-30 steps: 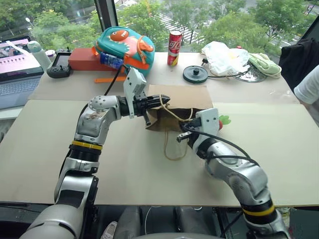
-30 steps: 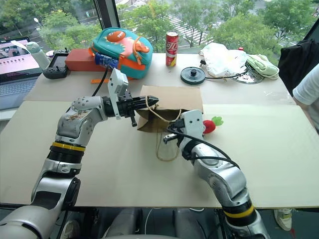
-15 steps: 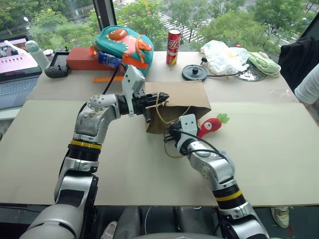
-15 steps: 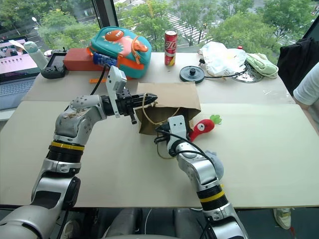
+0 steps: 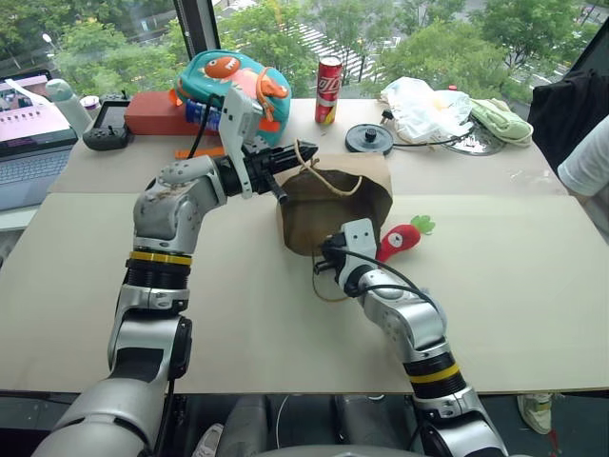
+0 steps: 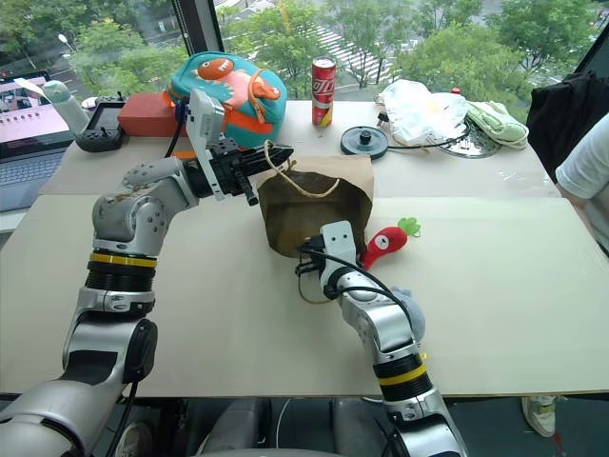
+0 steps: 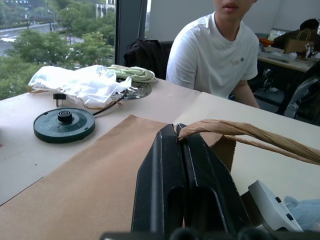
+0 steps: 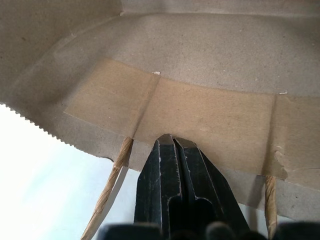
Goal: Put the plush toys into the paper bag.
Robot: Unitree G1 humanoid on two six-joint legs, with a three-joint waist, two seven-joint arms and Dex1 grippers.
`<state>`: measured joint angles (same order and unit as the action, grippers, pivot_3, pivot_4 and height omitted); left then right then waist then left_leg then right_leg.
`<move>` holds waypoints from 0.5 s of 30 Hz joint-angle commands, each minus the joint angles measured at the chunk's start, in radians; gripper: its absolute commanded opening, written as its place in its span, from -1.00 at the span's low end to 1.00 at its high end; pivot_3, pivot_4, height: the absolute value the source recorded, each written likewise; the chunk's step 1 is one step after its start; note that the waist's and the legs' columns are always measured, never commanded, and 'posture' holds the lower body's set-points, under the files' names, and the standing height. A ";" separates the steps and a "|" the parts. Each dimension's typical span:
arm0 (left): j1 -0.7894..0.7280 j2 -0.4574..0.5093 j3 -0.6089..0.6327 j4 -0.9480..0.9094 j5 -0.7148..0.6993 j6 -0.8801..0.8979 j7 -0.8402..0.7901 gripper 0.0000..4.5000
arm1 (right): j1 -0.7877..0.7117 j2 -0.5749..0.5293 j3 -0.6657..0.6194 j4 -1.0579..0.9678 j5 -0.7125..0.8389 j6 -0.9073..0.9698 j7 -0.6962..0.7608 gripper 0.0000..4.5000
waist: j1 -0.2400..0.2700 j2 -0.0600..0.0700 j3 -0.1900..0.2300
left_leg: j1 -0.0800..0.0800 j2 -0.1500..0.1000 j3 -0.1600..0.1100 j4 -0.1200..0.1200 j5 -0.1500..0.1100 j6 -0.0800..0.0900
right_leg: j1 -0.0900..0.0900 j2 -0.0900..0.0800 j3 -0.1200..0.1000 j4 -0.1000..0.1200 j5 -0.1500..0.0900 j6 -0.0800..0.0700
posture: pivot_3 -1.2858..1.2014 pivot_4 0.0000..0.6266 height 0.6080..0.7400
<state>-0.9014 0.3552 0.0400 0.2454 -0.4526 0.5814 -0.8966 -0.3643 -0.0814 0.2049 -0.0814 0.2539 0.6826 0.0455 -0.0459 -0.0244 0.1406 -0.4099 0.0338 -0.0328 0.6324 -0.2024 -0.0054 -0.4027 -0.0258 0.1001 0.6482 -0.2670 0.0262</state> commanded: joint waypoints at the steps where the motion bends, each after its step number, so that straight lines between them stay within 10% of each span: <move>1: -0.016 -0.003 0.016 -0.061 -0.025 0.003 0.011 -1.00 | 0.011 0.006 -0.004 -0.017 -0.019 0.019 0.018 -0.98 | 0.000 0.000 0.000 | 0.000 0.000 0.000 0.000 0.000 0.000 | 0.000 0.000 0.000 0.000 0.000 0.000 | 0.03 -0.52 0.98; 15: 0.025 -0.001 0.005 -0.092 -0.021 -0.006 0.020 -1.00 | 0.079 -0.030 -0.137 -0.557 0.148 0.221 0.056 -0.98 | 0.002 0.000 0.000 | -0.002 0.000 -0.001 0.000 0.000 0.000 | -0.001 0.000 -0.001 0.000 0.000 0.000 | 0.03 -0.52 0.98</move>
<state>-0.8655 0.3531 0.0329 0.1911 -0.4595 0.5873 -0.8790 -0.2880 -0.1072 0.0936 -0.5734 0.3720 0.8644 0.0971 -0.0441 -0.0242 0.1407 -0.4120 0.0336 -0.0339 0.6324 -0.2024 -0.0054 -0.4037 -0.0261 0.0994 0.6478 -0.2670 0.0262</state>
